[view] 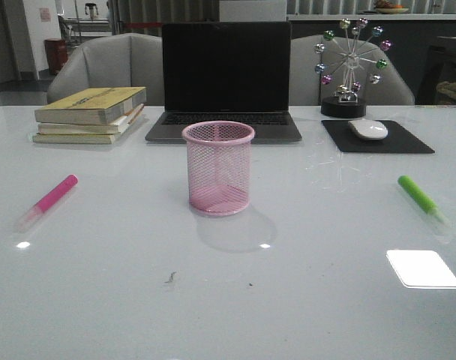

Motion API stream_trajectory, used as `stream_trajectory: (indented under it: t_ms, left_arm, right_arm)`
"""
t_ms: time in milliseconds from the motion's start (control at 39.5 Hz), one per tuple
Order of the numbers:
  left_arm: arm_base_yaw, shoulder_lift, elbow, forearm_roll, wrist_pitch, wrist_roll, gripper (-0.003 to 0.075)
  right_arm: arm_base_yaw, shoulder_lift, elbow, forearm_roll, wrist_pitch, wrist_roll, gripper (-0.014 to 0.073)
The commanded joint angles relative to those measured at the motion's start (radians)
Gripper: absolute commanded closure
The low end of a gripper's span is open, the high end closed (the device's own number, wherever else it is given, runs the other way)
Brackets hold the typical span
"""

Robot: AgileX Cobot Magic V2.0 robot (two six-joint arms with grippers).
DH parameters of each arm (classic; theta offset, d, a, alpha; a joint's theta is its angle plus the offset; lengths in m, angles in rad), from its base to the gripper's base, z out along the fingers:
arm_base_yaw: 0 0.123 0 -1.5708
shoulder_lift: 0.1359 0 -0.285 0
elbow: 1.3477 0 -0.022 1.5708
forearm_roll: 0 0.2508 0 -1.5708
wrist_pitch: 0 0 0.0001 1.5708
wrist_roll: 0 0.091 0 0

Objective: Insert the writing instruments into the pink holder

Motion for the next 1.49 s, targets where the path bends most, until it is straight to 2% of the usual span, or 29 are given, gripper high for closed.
stream_trajectory:
  t_ms: [0,405,481,632,759,961,1037,1138,1214,1315,1467]
  left_arm:
    - [-0.005,0.061,-0.038,-0.008,-0.066,-0.007,0.0629]
    - [-0.005,0.116,-0.038,-0.008,-0.098,-0.007,0.0629]
    - [-0.005,0.116,-0.038,-0.011,-0.121,-0.007,0.0629]
    - [-0.005,0.116,-0.038,-0.075,-0.163,-0.007,0.0624]
    - [-0.005,0.116,-0.038,-0.111,-0.166,-0.007,0.058]
    - [-0.005,0.116,-0.038,-0.115,-0.166,-0.007,0.0409]
    - [-0.005,0.116,-0.038,-0.115,-0.166,-0.007,0.0371]
    - [-0.005,0.116,-0.038,-0.115,-0.167,-0.007,0.0367]
    - [-0.005,0.116,-0.038,-0.115,-0.17,-0.007,0.0367]
    - [-0.005,0.116,-0.038,-0.147,-0.174,-0.007,0.0367]
    - [-0.005,0.116,-0.038,-0.152,-0.174,-0.007,0.0367]
  right_arm:
    - [-0.001,0.051,-0.039,0.0,-0.086,-0.001,0.0573]
    - [-0.001,0.153,-0.039,0.0,-0.093,-0.001,0.0559]
    - [-0.001,0.153,-0.039,0.0,-0.093,-0.001,0.0515]
    - [-0.001,0.153,-0.039,0.0,-0.092,-0.001,0.0356]
    - [-0.001,0.153,-0.038,0.0,-0.092,-0.001,0.026]
    - [-0.001,0.153,-0.038,0.0,-0.091,-0.001,0.026]
    - [-0.001,0.153,-0.038,0.0,-0.09,-0.001,0.026]
    - [-0.001,0.153,-0.042,0.002,-0.063,-0.001,0.026]
    - [-0.001,0.163,-0.065,0.002,0.017,-0.001,0.026]
    - [-0.001,0.214,-0.125,-0.001,0.121,-0.001,0.026]
    - [-0.001,0.33,-0.249,-0.013,0.195,-0.002,0.026]
